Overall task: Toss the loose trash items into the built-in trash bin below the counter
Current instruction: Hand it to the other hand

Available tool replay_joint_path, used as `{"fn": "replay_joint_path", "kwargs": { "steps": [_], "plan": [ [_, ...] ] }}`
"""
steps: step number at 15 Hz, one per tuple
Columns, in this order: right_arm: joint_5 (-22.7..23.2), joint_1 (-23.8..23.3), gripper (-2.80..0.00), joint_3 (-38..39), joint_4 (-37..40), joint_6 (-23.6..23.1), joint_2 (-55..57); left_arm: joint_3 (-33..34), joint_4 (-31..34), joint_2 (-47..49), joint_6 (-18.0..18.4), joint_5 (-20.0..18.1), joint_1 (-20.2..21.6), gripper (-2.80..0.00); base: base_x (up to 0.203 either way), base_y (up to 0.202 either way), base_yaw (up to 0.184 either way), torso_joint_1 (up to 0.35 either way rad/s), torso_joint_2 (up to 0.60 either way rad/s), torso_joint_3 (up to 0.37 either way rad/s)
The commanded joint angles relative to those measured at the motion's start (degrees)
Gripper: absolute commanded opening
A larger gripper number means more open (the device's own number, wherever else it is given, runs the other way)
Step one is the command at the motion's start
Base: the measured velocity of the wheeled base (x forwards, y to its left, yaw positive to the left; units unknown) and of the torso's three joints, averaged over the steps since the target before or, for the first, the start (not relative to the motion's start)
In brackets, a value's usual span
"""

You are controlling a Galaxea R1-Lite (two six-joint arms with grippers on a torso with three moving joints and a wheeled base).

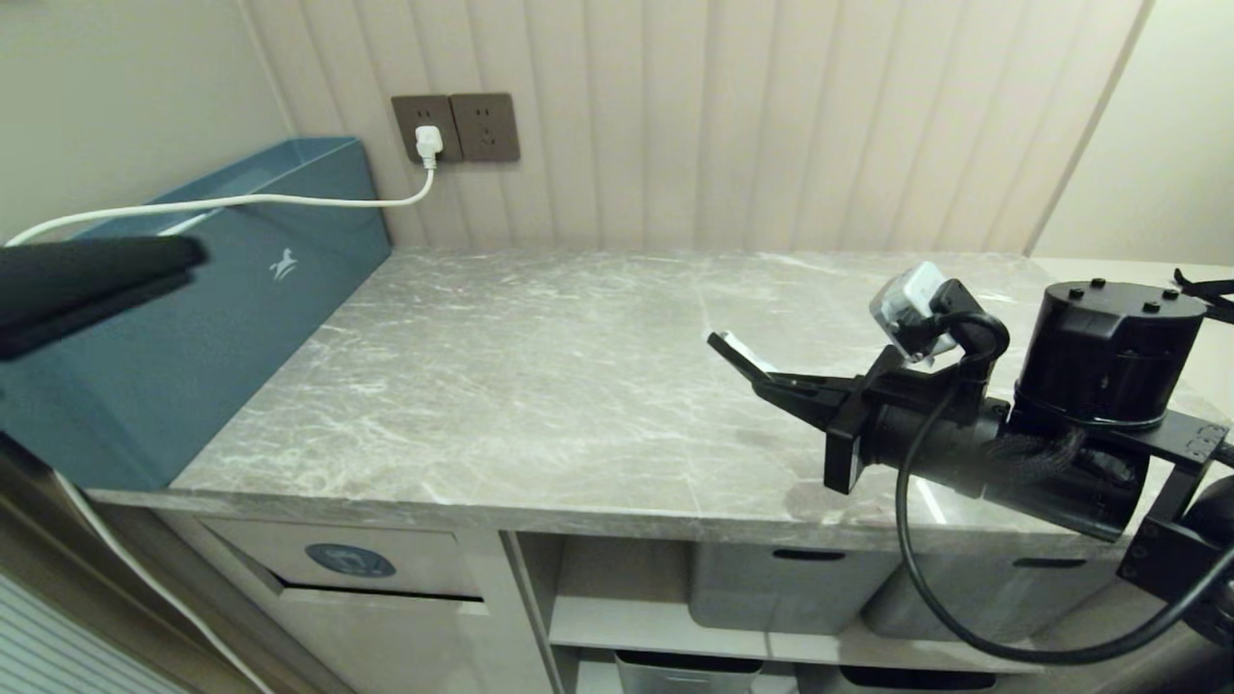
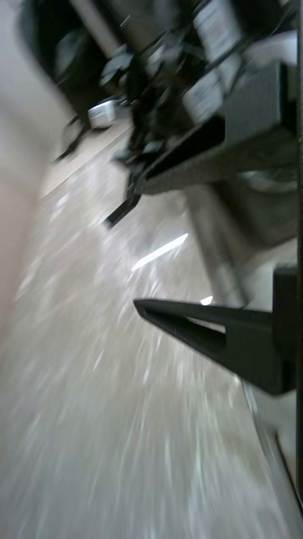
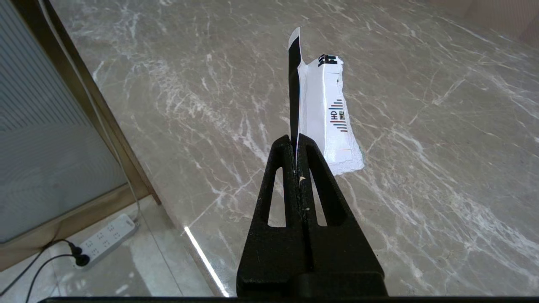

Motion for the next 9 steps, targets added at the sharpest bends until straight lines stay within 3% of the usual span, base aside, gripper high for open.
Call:
{"fn": "replay_joint_path", "kwargs": {
  "steps": [1,3,7,9],
  "plan": [
    [0.25,0.36,-2.80,0.18,-0.29,0.02,-0.51,-2.26,-0.83,13.73,-0.63,-3.45,-4.13,0.00,0.000,0.000,0.000,0.000,0.00,0.000],
    [0.91,0.54,-2.80,0.24,-0.29,0.76,-0.45,-3.02,-3.27,20.13,-1.37,-5.83,-8.39,0.00,0.000,0.000,0.000,0.000,0.00,0.000],
    [1.71,3.14,-2.80,-1.38,-0.38,8.94,-0.89,-3.56,-8.76,29.49,-3.33,-6.76,-15.30,0.00,0.000,0.000,0.000,0.000,0.00,0.000],
    [1.74,4.16,-2.80,-1.47,-0.33,8.86,-0.87,-3.89,-11.48,32.51,-3.52,-6.73,-18.55,0.00,0.000,0.000,0.000,0.000,0.00,0.000]
  ]
}}
